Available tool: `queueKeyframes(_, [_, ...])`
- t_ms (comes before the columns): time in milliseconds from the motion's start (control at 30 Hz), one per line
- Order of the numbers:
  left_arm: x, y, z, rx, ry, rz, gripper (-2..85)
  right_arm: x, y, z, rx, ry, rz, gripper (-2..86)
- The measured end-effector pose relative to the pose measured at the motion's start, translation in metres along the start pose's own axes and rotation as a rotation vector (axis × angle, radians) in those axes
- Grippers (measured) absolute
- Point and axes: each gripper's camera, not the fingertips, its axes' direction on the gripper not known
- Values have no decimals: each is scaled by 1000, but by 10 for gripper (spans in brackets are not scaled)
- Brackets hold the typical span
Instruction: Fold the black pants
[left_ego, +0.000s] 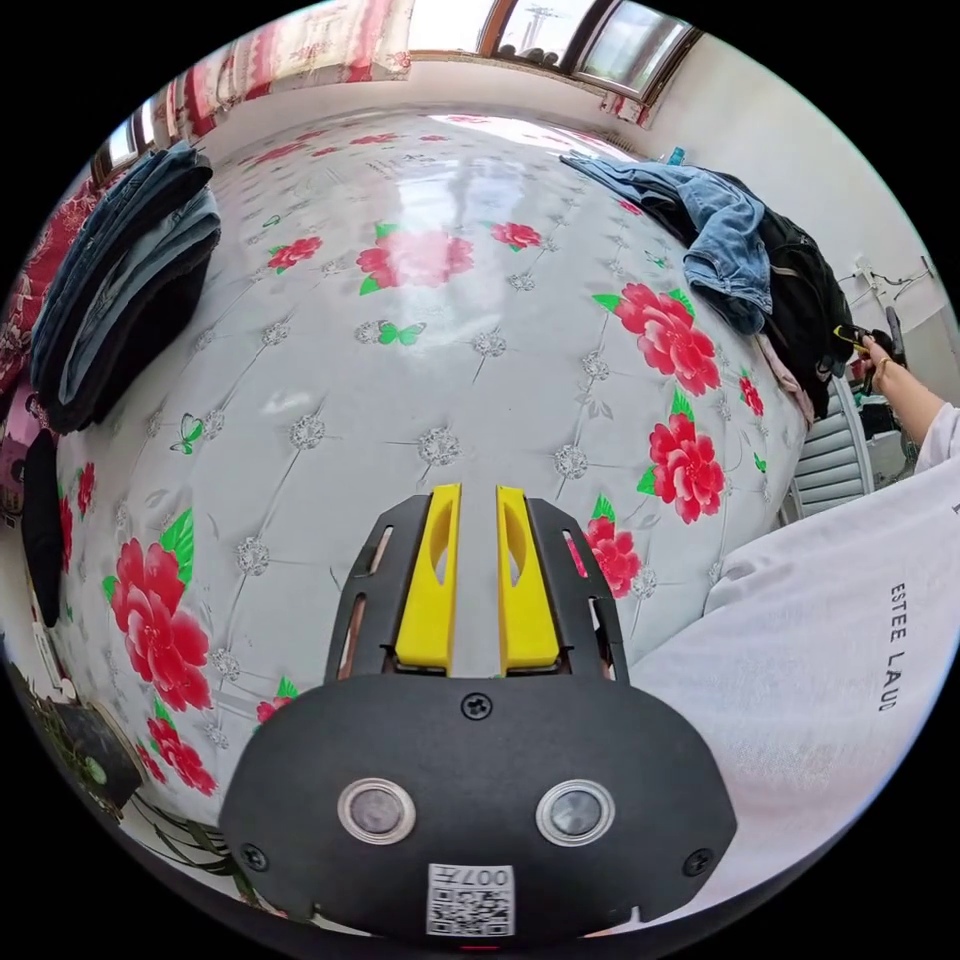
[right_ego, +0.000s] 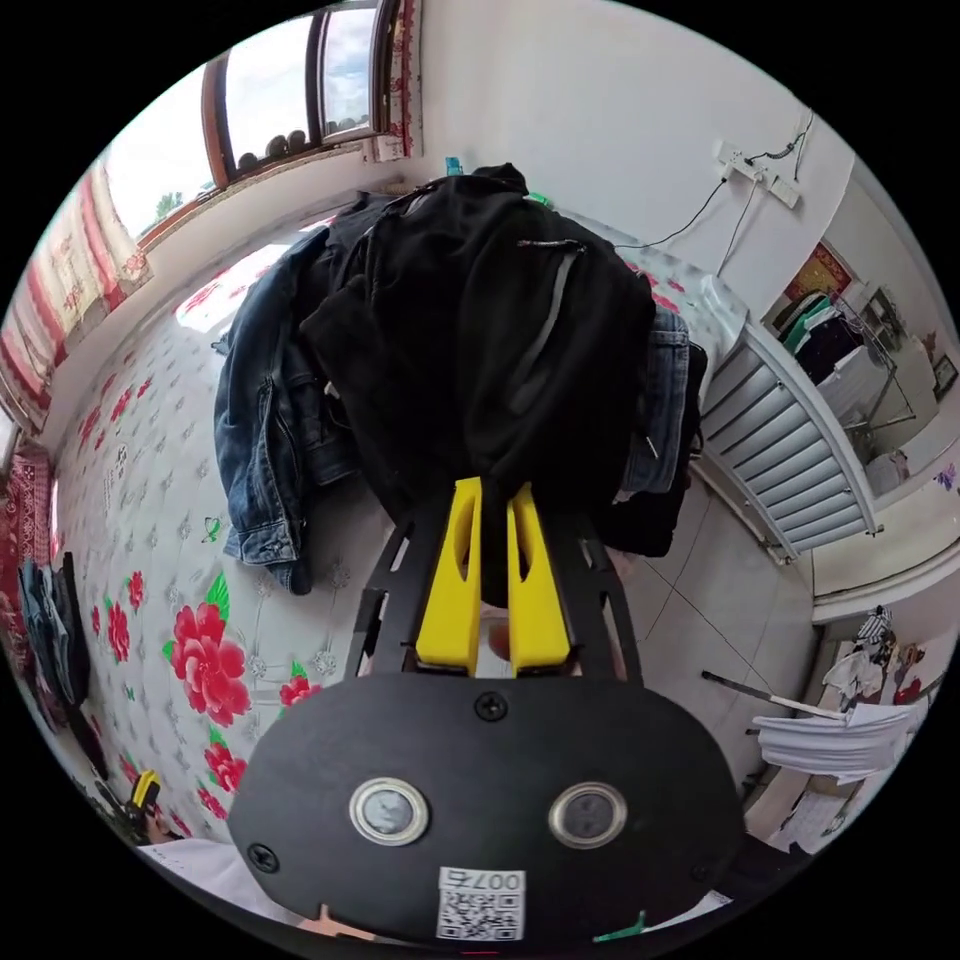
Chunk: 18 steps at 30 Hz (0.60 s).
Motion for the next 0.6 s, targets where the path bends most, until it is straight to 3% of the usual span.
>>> queueKeyframes(100, [2, 8, -17, 32, 22, 2, 63, -1, 32, -29, 89, -75, -42, 17])
queueKeyframes(300, [-4, 38, -49, 115, 47, 35, 58, -9, 114, -101, 220, -455, -67, 3])
queueKeyframes(400, [-11, 58, -62, 147, 64, 36, 52, -22, 149, -144, 303, -787, -102, 2])
queueKeyframes(467, [-19, 77, -73, 178, 72, 34, 55, -57, 179, -183, 357, -967, -228, 1])
queueKeyframes(600, [-35, 107, -88, 216, 99, 7, 62, -142, 231, -229, 374, -1097, -485, 3])
